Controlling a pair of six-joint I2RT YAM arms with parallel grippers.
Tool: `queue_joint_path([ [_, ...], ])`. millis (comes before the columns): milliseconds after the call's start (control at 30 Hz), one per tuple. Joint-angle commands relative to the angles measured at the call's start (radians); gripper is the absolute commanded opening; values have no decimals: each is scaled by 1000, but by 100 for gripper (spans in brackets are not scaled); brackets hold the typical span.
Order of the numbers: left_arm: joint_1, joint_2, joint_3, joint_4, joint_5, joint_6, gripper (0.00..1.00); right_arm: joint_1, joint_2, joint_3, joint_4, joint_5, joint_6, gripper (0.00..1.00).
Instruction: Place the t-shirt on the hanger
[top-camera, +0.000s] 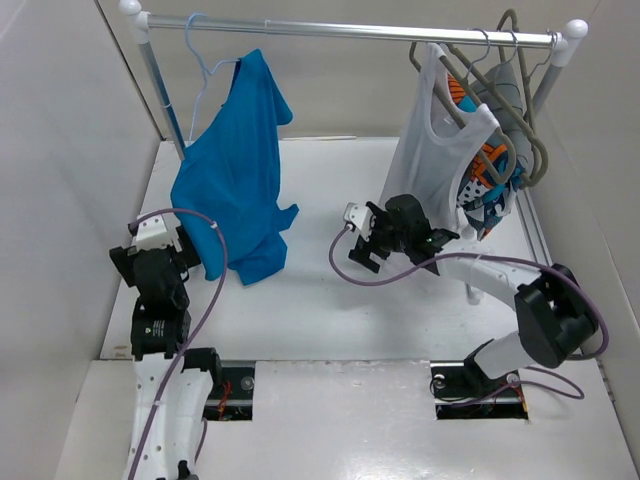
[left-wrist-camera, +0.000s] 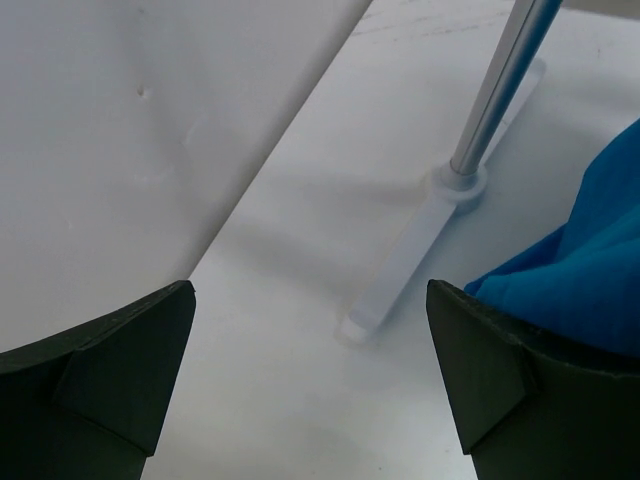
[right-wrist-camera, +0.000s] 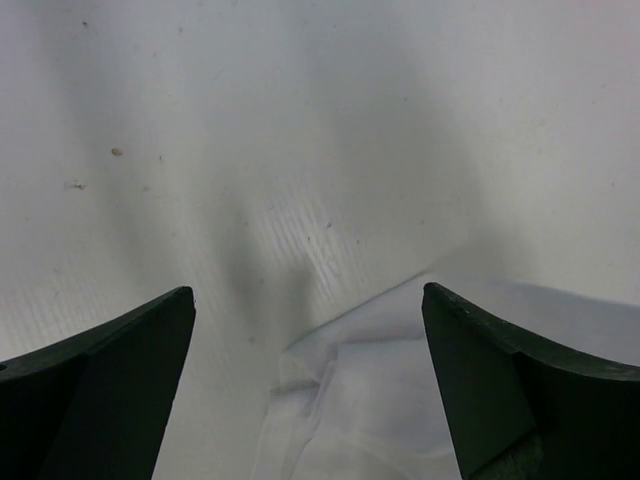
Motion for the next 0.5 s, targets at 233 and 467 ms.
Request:
queue_joint_path([
  [233, 6, -1, 7, 117, 10, 24, 99, 33, -96, -52, -3, 65, 7, 100],
  [467, 6, -10, 7, 117, 31, 34, 99, 64, -125, -52, -3, 107, -2, 100],
])
